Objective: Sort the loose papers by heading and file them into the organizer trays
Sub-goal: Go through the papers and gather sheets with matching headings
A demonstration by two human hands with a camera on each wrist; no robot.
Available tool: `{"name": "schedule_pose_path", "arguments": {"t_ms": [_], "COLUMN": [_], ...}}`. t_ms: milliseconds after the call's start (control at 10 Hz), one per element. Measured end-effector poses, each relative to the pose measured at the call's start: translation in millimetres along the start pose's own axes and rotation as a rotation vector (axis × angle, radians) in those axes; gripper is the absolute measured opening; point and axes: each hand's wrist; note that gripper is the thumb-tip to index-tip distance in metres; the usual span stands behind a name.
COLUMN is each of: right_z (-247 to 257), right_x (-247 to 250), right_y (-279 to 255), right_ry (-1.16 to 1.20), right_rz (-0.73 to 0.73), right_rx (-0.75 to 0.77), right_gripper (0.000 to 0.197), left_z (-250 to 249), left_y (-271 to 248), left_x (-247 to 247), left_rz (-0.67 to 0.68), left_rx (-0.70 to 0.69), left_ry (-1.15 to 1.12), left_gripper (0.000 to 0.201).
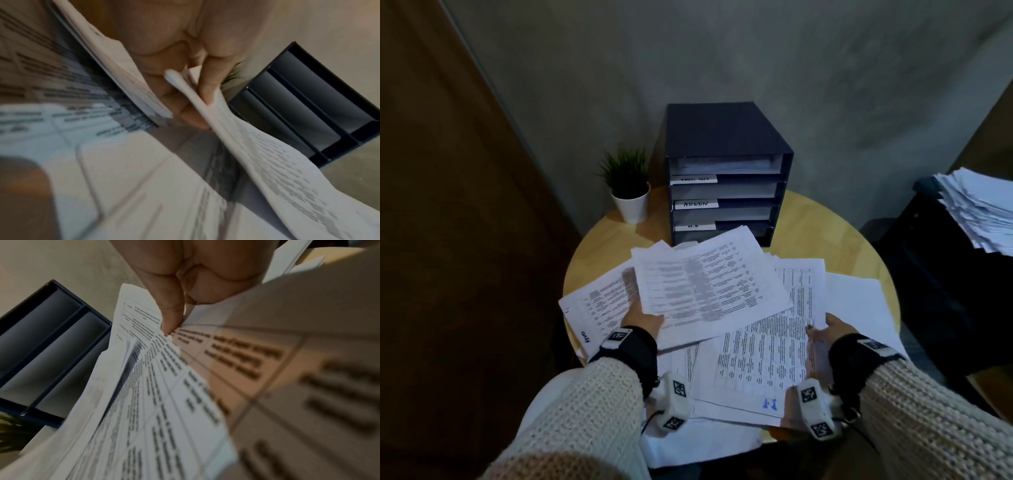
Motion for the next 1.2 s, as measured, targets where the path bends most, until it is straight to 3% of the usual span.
{"name": "schedule_pose_path", "arguments": {"t_ms": [100, 300, 500, 700, 800, 900, 1000, 1100, 1200], "right_z": [-1, -4, -10, -10, -8, -7, -7, -8, -7], "right_x": [4, 8, 12, 20, 18, 11, 7, 5, 4], "right_y": [-4, -9, -1, 2, 2, 1, -2, 3, 9], "right_ry": [-0.042, -0.137, 0.129, 0.455, 0.256, -0.130, -0.272, -0.346, -0.325], "right_rz": [0.001, -0.016, -0.033, 0.000, -0.035, -0.032, -0.038, -0.026, -0.018], "right_rx": [0.009, 0.029, 0.055, 0.056, 0.052, -0.019, -0.040, -0.054, -0.054], "right_gripper": [0.045, 0.048, 0.044, 0.019, 0.027, 0.049, 0.054, 0.057, 0.065], "left_z": [-3, -8, 2, -9, -3, 1, -2, -1, 0], "left_y": [11, 13, 13, -4, -1, -6, -18, -19, -19], "left_x": [21, 67, 53, 20, -3, -28, -45, -55, -58], "left_rz": [-0.178, -0.312, -0.331, -0.224, -0.113, 0.082, 0.141, 0.088, 0.068], "left_rx": [-0.017, 0.056, 0.037, -0.024, -0.115, -0.149, -0.153, -0.217, -0.243], "left_ry": [0.082, 0.151, 0.065, 0.024, 0.106, 0.276, 0.339, 0.436, 0.579], "left_gripper": [0.030, 0.026, 0.040, 0.044, 0.046, 0.039, 0.037, 0.036, 0.049]}}
Point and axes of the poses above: each hand's wrist, its own y-axis towards the middle knuckle, its own x-axis out of the back of the hand, z = x × y, and after that the axes turned 1 degree about -x, right-handed
